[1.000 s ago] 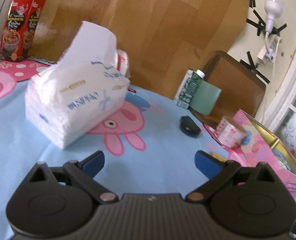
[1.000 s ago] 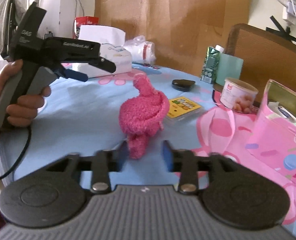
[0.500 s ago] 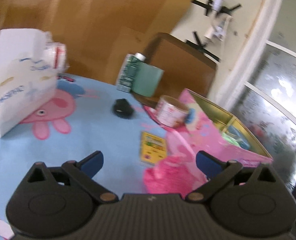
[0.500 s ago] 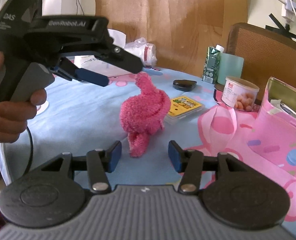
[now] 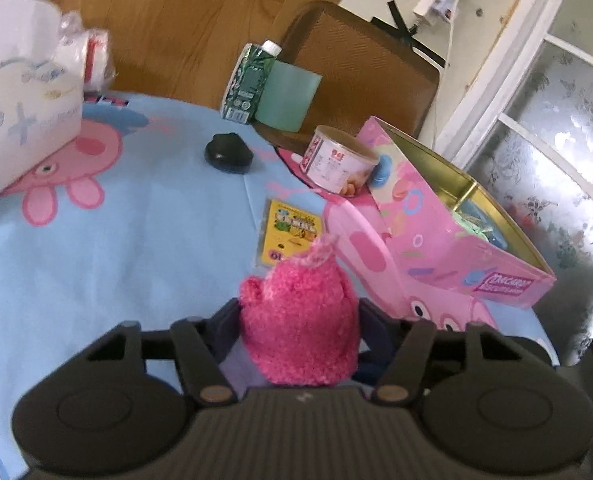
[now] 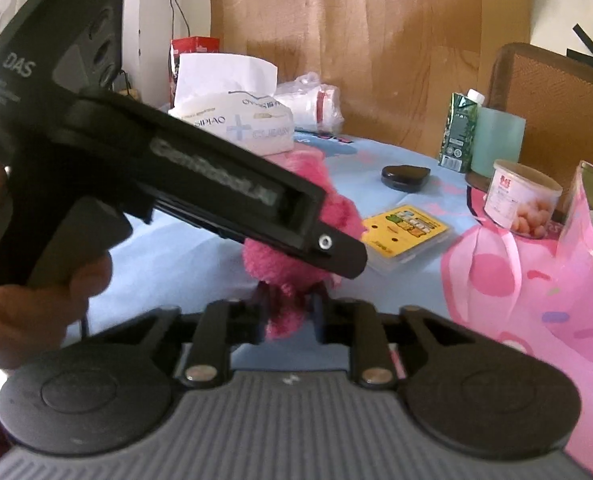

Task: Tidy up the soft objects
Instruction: 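Carry the pink plush toy into the tin and open the right gripper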

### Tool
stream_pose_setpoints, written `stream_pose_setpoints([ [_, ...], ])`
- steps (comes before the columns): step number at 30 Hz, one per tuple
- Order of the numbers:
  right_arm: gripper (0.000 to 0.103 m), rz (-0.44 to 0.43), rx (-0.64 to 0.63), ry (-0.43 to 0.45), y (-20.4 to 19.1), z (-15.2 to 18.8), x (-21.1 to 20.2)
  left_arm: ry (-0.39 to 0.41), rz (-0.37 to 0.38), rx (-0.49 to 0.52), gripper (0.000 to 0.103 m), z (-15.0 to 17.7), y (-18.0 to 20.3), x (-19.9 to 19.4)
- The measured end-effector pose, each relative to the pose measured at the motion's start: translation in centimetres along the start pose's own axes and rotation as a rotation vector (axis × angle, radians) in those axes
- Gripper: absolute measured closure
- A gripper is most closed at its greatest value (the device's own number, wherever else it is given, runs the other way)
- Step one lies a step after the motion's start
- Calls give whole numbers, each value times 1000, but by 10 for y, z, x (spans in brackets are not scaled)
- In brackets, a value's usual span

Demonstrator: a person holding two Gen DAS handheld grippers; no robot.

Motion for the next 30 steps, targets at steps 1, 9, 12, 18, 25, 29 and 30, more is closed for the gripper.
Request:
stream_pose_setpoints([
  [1, 82, 9, -9, 10, 0, -1, -2, 6, 6, 9, 43, -3, 4, -1],
  [9, 82, 134, -23, 171, 22, -25, -33, 76, 69, 137, 43, -41, 58, 2],
  [12, 82, 204, -13, 223, 41, -35, -47, 93, 108, 192, 43, -55, 88, 10],
  [18, 82, 378, 13, 301, 92, -45, -83, 105, 197, 313, 41, -73, 160, 40],
  [25, 57, 798, 103, 282, 203, -30, -105, 110, 150, 371, 17, -71, 202, 78],
  [29, 57, 843, 292, 288, 245, -10, -124, 97, 133, 348, 13, -59, 184, 75],
  [30, 57, 851, 296, 288, 247, -8, -126, 98, 115, 346, 12, -57, 177, 73],
])
Point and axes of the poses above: each gripper's, at about its wrist camera, not at the fingertips, and x roughly the way its jaws point, y to its right, z to its underside, the point moved 10 cm from there along x, roughly the way its jaws point, and after that the axes turned 6 degrees about y, right-handed, at the moved point
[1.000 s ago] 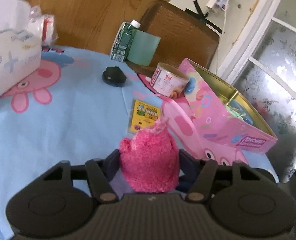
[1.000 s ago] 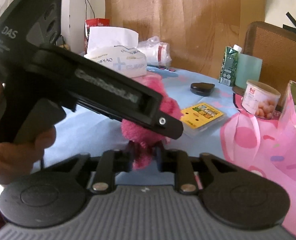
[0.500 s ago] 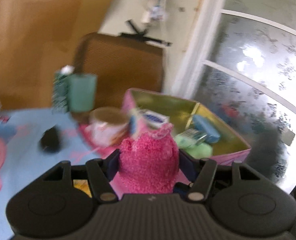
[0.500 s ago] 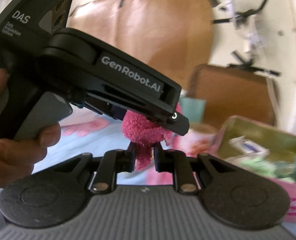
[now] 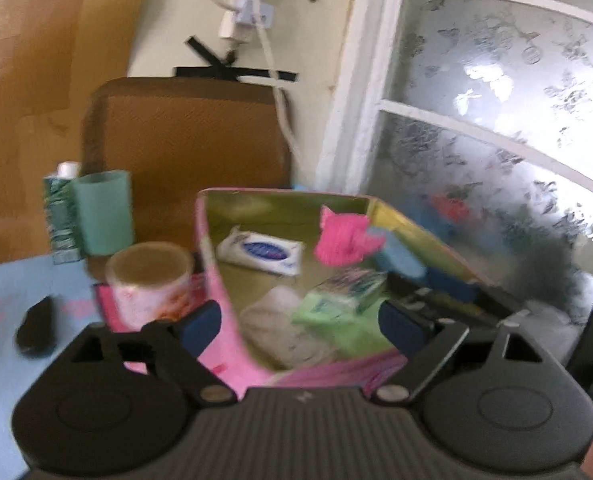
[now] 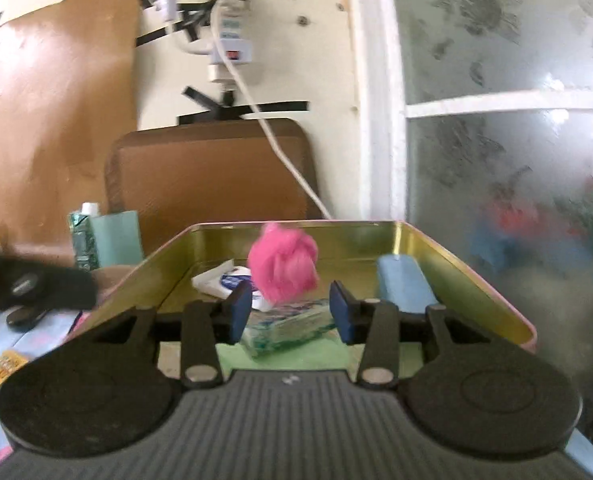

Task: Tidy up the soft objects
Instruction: 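Carry the pink plush toy into the tin and open the right gripper, then move the right gripper back over the table toward the yellow card pack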

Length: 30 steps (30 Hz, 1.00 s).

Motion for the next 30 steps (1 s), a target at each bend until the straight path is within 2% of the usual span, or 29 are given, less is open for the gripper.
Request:
stream_pose_setpoints([
  [5, 57, -29, 15, -23, -11, 9, -6, -28, -36, -95, 12, 17, -36, -10],
  [12, 56, -93, -26, -10, -42, 8, -15, 13, -123, -157, 11, 32, -95, -50],
  [15, 54, -139, -41, -1, -62, 7, -23, 35, -186, -188, 10, 38, -129, -70],
  [18, 51, -205, -70, 7, -88, 7, -33, 54, -283, -204, 10, 44, -165, -87],
  [20, 50, -255, -93, 6, -108, 9, -40, 52, -361, -225, 10, 53, -193, -98],
  [23, 50, -341, -128, -16, -138, 14, -49, 44, -432, -279, 10, 66, -227, -109],
  [25, 48, -392, -161, -36, -159, 20, -53, 43, -456, -325, 10, 76, -244, -115],
  [27, 43, -439, -189, -67, -176, 27, -54, 39, -447, -374, 10, 83, -253, -117],
  [30, 31, -485, -230, -147, -200, 41, -48, 57, -427, -393, 11, 83, -255, -119],
])
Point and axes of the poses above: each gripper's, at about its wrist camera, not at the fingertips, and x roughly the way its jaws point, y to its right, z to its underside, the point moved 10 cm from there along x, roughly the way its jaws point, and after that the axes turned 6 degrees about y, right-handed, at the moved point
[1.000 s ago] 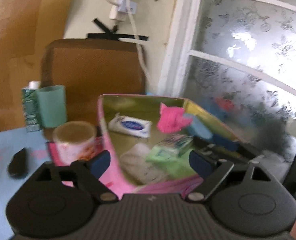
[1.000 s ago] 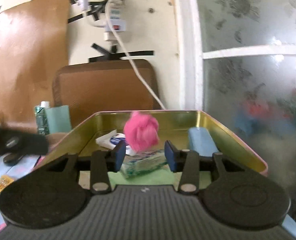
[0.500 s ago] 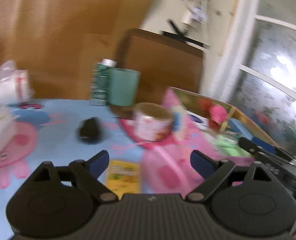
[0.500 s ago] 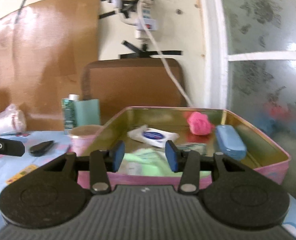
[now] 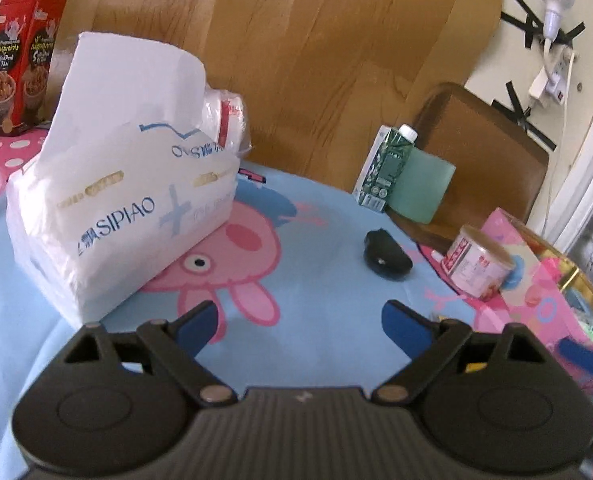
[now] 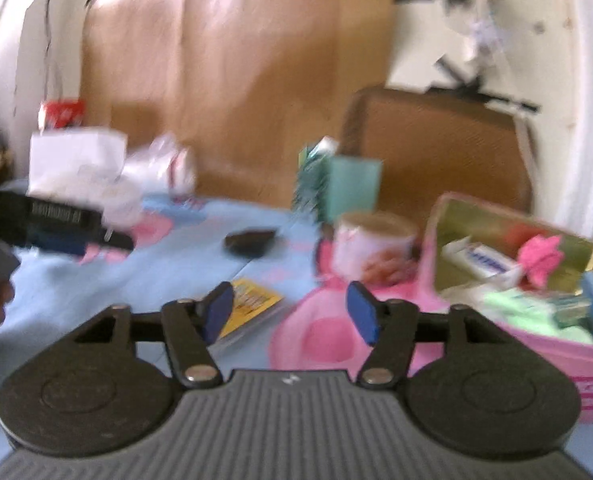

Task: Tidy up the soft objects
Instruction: 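Move the right gripper back over the table toward the yellow card pack, then lower the right gripper onto the yellow card pack and close on it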

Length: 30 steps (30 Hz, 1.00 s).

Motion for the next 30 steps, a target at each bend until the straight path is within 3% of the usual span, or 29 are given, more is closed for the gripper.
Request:
stream_pose_setpoints([
  [4, 14, -41, 79, -106, -10, 8, 26, 7, 17, 20, 11, 3, 5, -3],
  [10, 14, -95, 113, -219, -34, 23, 55, 8, 34, 14, 10, 3, 7, -2],
  [13, 29, -114, 23, -193, -49, 20, 52, 5, 40, 2, 10, 3, 6, -2],
  [16, 33, -140, 13, -179, -54, 20, 44, 4, 41, 2, 10, 3, 6, -2],
  [20, 35, -190, 16, -159, -55, 23, 27, -1, 41, 3, 10, 3, 6, -2],
  [27, 36, -309, -86, -140, -66, 37, -17, -25, 42, 37, 10, 8, 12, 0],
  [30, 35, -298, -109, -120, -59, 40, -28, -41, 45, 59, 10, 11, 17, 0],
])
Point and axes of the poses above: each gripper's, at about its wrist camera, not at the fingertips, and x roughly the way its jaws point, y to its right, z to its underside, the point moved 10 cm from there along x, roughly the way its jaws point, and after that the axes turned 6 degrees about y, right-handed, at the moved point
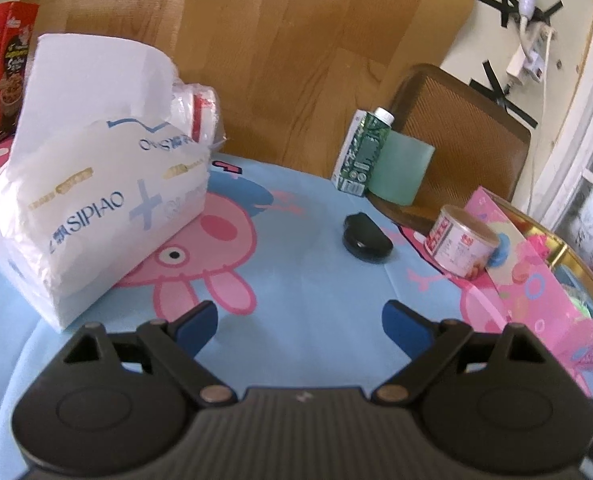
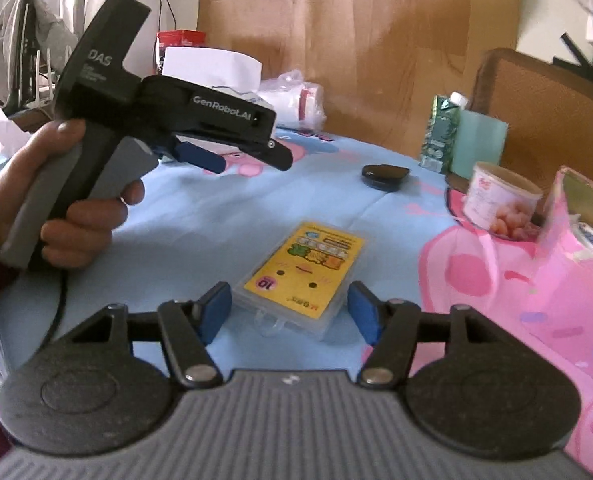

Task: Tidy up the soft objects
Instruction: 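Lower the right gripper onto the yellow card pack and close on it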

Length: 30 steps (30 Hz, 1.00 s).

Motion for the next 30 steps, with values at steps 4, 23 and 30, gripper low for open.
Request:
stream_pose_setpoints([
  [4, 33, 67, 56, 0, 21, 2, -3, -29, 10, -1, 10, 8, 5, -2],
  [23, 27, 64, 103, -13, 32, -2, 7, -191, 253, -46, 27, 35, 86, -27],
  [30, 45, 65, 132, 8, 34, -2, 3, -251, 242, 8, 42, 47, 111, -7],
])
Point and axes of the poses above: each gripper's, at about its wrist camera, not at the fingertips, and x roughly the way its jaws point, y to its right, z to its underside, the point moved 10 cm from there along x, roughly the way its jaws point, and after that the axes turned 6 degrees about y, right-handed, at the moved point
